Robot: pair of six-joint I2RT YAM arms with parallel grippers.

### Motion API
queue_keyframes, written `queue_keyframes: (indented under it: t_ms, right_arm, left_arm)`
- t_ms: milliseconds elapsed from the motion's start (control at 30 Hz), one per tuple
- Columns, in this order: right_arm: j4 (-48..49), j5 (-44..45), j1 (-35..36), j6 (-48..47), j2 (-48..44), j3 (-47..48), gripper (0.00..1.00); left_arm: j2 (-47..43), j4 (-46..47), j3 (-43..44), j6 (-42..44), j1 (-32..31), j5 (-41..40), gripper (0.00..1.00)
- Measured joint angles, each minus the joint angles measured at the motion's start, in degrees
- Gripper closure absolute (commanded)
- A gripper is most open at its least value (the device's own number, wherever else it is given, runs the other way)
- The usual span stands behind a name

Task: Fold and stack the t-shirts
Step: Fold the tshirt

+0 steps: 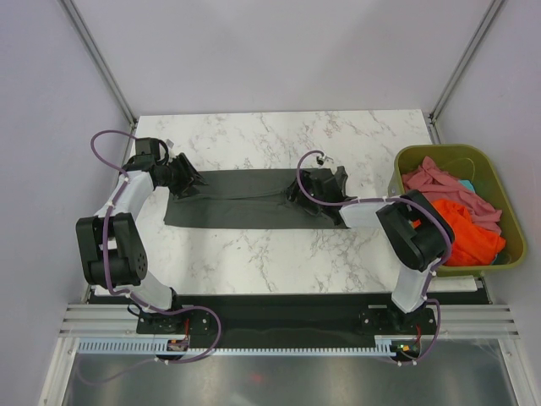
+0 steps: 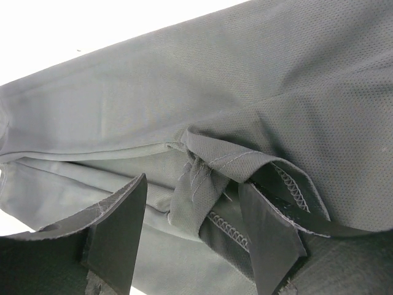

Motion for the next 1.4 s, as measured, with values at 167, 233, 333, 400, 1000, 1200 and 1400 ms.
queue_keyframes:
  t_ms: [167, 233, 333, 400, 1000, 1200, 1400]
  right_arm:
    - [1.2, -0.2, 0.0, 0.3, 0.5, 0.0, 0.31]
    - [2.1, -0.4, 0.0, 0.6, 0.5, 0.0, 0.31]
    - [4.0, -1.4, 0.0, 1.5, 0.5, -0.1, 0.31]
    - [5.8, -2.0, 0.1, 2.2, 0.3, -0.3, 0.31]
    - [10.6, -4.1, 5.1, 6.7, -3.7, -4.9, 0.34]
    - [7.6, -1.0, 5.2, 4.8, -5.4, -5.2, 0.31]
    - [4.8, 3.7, 5.2, 2.8, -7.2, -5.1, 0.17]
  left_arm:
    - [0.0, 0.0, 0.0, 0.0, 0.0, 0.0, 0.46]
    - [0.0, 0.0, 0.0, 0.0, 0.0, 0.0, 0.46]
    - [0.0, 0.0, 0.0, 0.0, 0.0, 0.0, 0.46]
    - [0.0, 0.0, 0.0, 0.0, 0.0, 0.0, 0.46]
    - [0.0, 0.0, 0.0, 0.0, 0.0, 0.0, 0.46]
    - [0.0, 0.0, 0.0, 0.0, -0.1, 0.0, 0.45]
    - [0.0, 0.0, 0.0, 0.0, -0.4, 0.0, 0.45]
